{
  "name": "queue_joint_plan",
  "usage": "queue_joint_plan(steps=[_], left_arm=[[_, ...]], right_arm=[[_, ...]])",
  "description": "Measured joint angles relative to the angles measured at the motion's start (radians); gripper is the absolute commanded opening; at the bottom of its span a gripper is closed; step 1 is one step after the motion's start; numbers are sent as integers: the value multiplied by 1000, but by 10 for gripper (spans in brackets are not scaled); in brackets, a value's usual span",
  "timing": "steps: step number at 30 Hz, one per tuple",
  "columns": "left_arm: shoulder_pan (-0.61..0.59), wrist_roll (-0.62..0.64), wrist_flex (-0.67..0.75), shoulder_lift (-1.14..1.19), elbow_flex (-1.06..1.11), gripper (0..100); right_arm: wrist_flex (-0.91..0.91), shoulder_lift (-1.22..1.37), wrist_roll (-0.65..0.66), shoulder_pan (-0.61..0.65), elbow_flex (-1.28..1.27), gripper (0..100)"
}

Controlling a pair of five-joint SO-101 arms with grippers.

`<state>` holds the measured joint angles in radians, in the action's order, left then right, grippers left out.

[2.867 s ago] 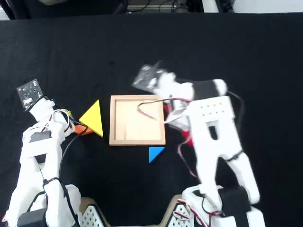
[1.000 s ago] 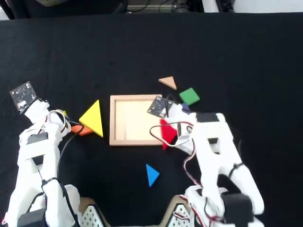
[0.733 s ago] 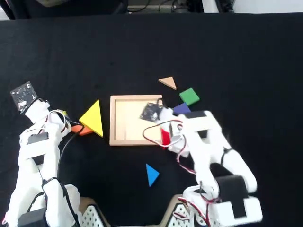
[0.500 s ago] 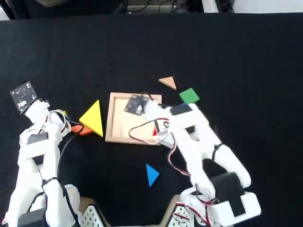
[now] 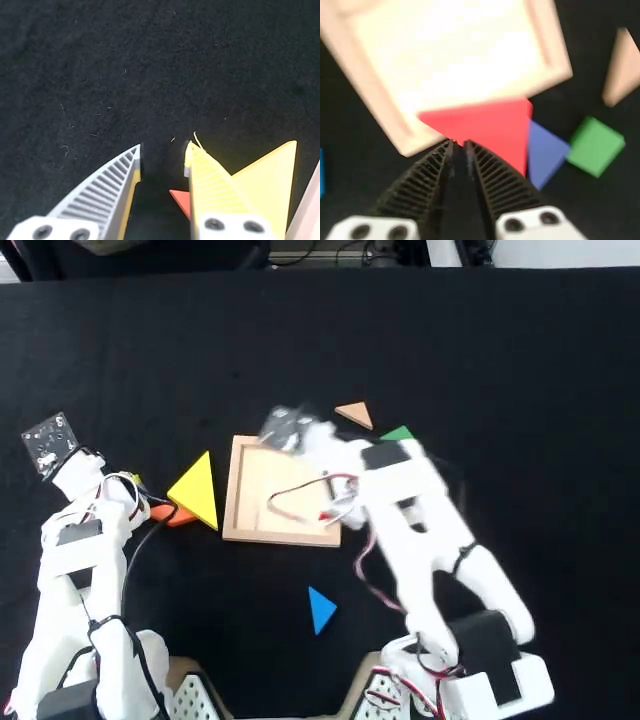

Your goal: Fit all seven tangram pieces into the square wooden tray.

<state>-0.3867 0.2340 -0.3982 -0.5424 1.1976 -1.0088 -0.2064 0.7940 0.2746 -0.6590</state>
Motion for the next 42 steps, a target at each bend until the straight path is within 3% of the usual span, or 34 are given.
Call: queue_joint_plan(steps=[3, 21, 42], left_arm=[[0, 0, 0, 0, 0, 154], [0, 0, 0, 0, 0, 154], [0, 0, 0, 0, 0, 154]], right_arm=[[20, 0, 81, -55, -26, 262], [95, 155, 288, -117, -35, 247], [103, 183, 362, -161, -31, 184]])
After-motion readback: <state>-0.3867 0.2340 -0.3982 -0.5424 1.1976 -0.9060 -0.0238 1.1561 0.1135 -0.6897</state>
